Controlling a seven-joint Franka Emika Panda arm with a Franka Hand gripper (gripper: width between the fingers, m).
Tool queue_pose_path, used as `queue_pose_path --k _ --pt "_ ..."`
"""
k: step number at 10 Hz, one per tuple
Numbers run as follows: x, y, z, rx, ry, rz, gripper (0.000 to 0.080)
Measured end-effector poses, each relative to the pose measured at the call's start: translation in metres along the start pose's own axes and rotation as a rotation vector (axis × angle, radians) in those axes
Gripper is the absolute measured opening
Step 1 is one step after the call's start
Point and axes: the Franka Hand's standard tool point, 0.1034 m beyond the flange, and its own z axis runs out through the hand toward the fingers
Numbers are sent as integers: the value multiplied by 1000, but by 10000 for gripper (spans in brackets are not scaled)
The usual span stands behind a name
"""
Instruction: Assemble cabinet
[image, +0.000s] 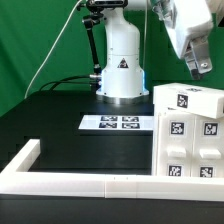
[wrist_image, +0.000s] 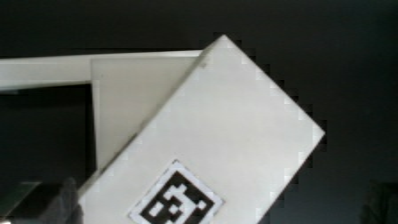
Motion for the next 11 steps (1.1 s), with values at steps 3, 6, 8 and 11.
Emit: queue_pose_path --k 3,6,8,11 --pt "-2 -4 -4 -13 -11 -334 797" --pt "-17 -5 -6 -26 1 -563 797" --pt "-13 -4 -5 -30 2 -707 797" --pt "-13 -6 -6 -71 22 -1215 797"
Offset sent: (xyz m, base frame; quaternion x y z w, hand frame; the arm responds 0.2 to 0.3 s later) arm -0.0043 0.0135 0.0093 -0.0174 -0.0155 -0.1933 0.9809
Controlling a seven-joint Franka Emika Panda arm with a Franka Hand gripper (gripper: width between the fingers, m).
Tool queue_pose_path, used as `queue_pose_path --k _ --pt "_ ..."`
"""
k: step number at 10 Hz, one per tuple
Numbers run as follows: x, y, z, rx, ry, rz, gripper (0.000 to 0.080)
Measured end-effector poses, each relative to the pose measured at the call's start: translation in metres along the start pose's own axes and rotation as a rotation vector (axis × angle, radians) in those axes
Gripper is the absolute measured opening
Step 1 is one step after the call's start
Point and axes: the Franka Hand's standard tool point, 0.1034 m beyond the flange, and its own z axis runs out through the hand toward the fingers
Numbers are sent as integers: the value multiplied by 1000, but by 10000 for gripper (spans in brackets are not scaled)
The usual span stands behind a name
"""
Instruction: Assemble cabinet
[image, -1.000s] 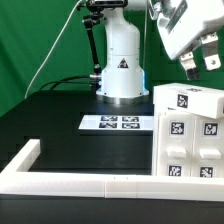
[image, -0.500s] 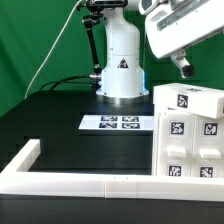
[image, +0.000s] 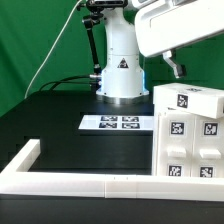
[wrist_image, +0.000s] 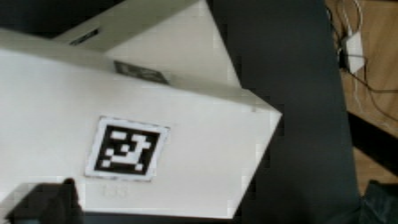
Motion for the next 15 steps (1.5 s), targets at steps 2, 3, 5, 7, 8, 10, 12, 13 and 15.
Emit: queue_pose_path --k 2,3,5,7,8,10,12,13,15 --pt "-1 6 6 -5 -65 -351 797" --pt "-3 8 13 -10 -143 -442 797" --pt "2 16 28 -15 -272 -567 797" --pt "6 17 28 -7 -257 -714 797" --pt "6 18 28 0 -258 -772 797" --pt "9 20 27 4 -240 -865 797" --pt "5 21 33 6 -219 -973 797" --pt "4 22 34 -2 -205 -965 797" --pt "0 25 39 -15 -186 -939 797"
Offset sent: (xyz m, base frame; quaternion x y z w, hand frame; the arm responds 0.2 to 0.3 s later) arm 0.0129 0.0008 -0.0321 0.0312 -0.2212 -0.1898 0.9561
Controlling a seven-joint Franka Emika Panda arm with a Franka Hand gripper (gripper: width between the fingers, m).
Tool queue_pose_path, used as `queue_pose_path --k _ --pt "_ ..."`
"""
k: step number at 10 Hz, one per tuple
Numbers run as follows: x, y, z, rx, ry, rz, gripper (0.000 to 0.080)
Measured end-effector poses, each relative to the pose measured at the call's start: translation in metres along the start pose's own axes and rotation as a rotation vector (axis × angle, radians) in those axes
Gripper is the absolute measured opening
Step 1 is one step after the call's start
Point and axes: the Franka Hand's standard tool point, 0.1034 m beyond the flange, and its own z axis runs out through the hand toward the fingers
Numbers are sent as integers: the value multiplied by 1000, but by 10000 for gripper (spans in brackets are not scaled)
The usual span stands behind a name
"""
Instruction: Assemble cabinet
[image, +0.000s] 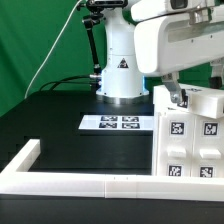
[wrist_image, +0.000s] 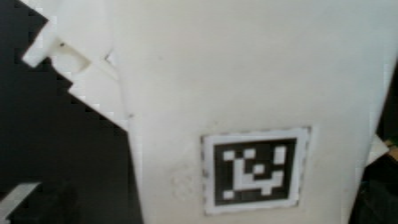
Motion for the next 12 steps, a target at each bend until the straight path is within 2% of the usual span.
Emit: queue_pose_path --k 3,5,8,9,12 --pt "-4 -1 5 -8 3 18 797" --pt "-7 4 5 -10 3 28 557" --pt "-8 4 5 -10 3 75 560" --pt "-7 5 4 -12 11 171 560" --pt "-5 11 4 -47 59 475 560"
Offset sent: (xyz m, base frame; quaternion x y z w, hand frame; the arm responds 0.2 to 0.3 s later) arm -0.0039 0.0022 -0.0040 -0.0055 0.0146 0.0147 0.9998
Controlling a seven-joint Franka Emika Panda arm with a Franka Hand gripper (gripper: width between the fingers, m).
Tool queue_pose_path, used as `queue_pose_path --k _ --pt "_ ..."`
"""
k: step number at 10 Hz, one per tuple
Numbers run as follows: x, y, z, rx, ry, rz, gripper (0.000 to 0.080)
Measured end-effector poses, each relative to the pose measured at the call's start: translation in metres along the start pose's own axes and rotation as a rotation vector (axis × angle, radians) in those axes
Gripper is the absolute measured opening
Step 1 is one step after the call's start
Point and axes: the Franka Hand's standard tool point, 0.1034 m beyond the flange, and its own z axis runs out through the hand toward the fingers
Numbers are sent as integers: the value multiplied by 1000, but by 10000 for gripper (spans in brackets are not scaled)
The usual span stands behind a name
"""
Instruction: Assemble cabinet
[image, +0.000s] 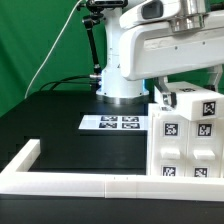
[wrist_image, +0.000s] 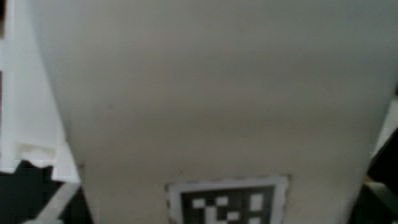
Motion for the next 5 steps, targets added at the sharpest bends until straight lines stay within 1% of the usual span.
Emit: queue_pose_path --k 1,2,3,5 --pt "2 -1 0 -9 20 79 561" --pt "3 -1 0 -12 31 188 561" --pt "5 0 -1 -16 49 309 561" --pt "7 7 -3 -20 66 432 561"
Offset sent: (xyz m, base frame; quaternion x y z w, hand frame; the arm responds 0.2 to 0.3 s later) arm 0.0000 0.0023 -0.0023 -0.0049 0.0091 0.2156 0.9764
